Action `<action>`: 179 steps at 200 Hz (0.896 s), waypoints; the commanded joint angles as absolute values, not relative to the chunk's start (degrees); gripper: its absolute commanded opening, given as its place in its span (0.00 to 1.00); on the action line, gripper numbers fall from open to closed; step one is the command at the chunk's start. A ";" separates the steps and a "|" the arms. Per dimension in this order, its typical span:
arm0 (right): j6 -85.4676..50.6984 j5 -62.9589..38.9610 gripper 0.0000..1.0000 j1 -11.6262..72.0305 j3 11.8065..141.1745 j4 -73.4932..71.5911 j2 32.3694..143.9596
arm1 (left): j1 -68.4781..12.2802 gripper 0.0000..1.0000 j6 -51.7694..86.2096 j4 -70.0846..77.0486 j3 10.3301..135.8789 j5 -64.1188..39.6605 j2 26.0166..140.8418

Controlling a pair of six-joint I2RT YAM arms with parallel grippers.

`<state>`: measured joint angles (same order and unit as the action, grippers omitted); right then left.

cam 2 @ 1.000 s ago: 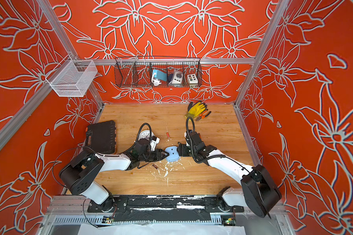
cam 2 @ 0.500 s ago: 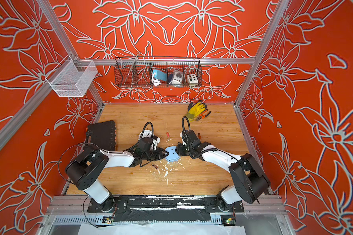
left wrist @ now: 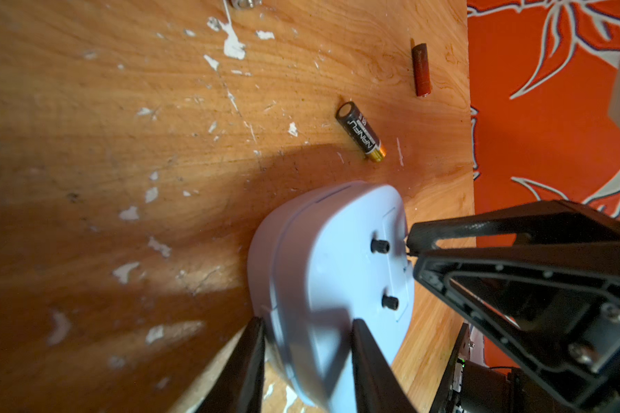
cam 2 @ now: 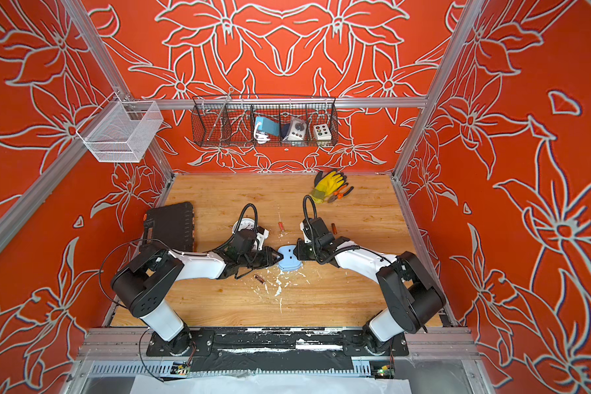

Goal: Insert the battery into the alarm
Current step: Remove the cover from the alarm.

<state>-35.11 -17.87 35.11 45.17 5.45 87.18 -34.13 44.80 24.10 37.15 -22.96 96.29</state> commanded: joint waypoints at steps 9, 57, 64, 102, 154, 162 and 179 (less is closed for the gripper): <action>-36.10 -18.13 0.26 34.71 44.68 4.65 87.71 | -34.32 0.33 44.12 19.73 36.83 -21.92 97.65; -36.16 -17.21 0.26 34.72 43.38 5.36 86.41 | -34.35 0.34 44.03 19.20 37.00 -21.74 97.47; -36.21 -17.18 0.26 34.72 43.25 5.49 86.26 | -34.29 0.33 44.01 19.08 37.06 -21.68 97.47; -36.69 -17.39 0.27 34.72 42.55 5.07 86.18 | -34.28 0.34 43.95 18.98 37.18 -21.76 97.65; -37.04 -17.65 0.27 34.72 42.25 5.19 86.47 | -34.30 0.34 43.61 18.46 37.57 -21.71 97.52; -37.16 -17.75 0.27 34.74 42.16 5.35 86.38 | -34.28 0.34 43.59 18.31 37.61 -21.75 97.47; -37.31 -18.01 0.27 34.72 41.82 5.28 86.09 | -34.29 0.34 43.60 18.28 37.62 -21.62 97.38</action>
<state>-36.10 -18.09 35.11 43.51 4.05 86.65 -34.13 44.73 23.09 37.63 -22.92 96.29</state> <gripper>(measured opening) 0.266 0.338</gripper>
